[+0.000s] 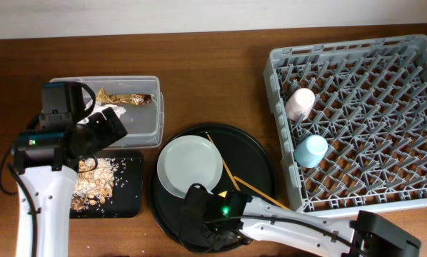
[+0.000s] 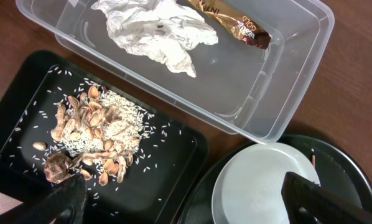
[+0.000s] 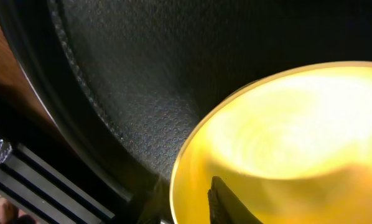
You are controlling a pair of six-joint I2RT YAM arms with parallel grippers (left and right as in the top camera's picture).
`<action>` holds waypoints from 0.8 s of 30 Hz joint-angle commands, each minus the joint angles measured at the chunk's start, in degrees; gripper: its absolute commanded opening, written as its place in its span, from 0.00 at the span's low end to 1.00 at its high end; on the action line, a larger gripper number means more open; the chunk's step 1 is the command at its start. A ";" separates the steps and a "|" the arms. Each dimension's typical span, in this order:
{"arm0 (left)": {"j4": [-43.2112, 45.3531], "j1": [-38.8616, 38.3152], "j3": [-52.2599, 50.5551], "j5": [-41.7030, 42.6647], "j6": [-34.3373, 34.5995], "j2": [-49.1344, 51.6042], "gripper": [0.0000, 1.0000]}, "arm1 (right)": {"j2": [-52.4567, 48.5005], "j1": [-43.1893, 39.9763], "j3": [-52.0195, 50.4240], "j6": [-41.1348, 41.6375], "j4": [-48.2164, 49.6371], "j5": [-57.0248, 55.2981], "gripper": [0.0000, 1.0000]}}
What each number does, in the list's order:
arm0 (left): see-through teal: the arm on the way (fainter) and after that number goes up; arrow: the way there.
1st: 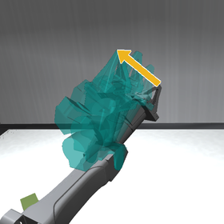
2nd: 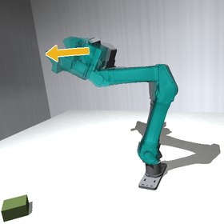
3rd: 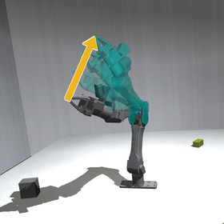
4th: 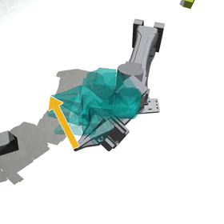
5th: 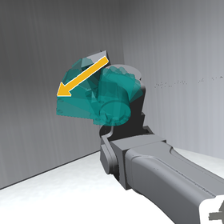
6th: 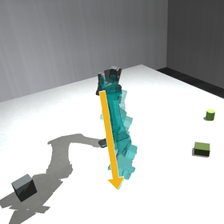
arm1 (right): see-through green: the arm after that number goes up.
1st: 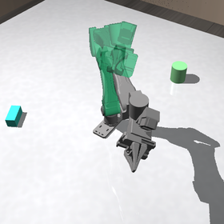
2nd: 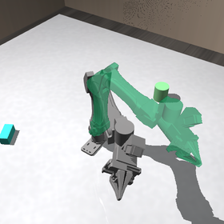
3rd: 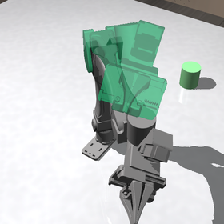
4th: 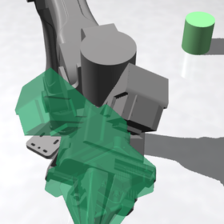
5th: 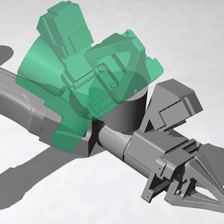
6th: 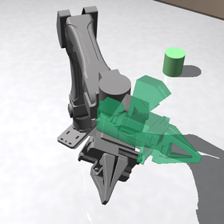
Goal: Sort waste into correct bins and load items into the dishwasher rack
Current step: 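Grasp the yellow bowl rim on the tray with the right gripper, then lift the yellow bowl and set it in the rack's back row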
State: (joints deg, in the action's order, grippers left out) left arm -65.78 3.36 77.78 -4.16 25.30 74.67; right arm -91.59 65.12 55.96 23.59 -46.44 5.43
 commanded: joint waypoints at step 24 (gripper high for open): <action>0.09 0.20 -0.07 -0.83 0.35 -0.33 0.99 | 6.08 -17.55 31.71 -10.08 -11.98 8.04 0.04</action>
State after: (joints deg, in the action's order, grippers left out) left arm -65.80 3.36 77.78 -4.16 25.32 74.67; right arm -88.51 57.71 78.74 18.35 -55.94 11.53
